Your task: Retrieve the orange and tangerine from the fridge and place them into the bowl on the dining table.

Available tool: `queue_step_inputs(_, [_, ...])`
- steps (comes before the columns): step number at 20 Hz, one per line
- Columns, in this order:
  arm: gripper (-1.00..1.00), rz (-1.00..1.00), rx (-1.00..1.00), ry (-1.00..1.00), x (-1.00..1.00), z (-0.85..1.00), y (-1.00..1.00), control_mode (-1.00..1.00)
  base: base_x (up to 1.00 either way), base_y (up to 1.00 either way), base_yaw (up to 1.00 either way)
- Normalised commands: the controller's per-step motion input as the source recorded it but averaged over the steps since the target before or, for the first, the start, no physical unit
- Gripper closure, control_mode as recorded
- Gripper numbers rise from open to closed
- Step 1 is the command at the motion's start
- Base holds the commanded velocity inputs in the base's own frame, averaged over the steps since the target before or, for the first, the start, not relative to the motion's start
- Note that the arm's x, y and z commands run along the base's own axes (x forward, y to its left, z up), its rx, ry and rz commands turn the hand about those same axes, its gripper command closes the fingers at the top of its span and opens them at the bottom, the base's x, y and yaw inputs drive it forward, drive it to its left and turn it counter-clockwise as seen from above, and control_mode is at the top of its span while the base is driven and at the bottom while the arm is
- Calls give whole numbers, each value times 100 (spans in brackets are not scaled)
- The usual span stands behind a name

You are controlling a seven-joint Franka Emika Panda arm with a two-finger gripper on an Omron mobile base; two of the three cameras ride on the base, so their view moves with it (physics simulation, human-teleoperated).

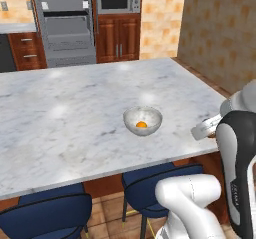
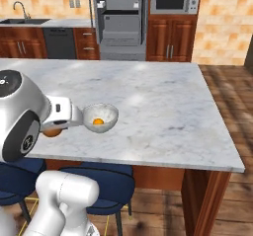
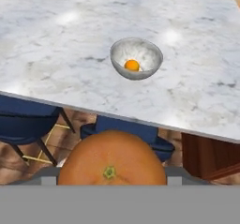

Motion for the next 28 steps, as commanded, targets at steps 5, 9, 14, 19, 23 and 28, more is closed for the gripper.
queue_step_inputs(5, [100,-5,1,0,100,0,7,-100,0,0,0])
queue_step_inputs(9, [100,0,6,0,100,-7,0,-100,0,0,0])
queue_step_inputs(14, [100,0,4,0,95,-26,0,-100,0,0,0])
queue_step_inputs(19, [100,0,2,1,81,-41,4,-100,0,0,0])
queue_step_inputs(23, [100,0,0,0,71,-55,14,-100,0,0,0])
queue_step_inputs(28, [100,0,0,0,63,-56,27,-100,0,0,0])
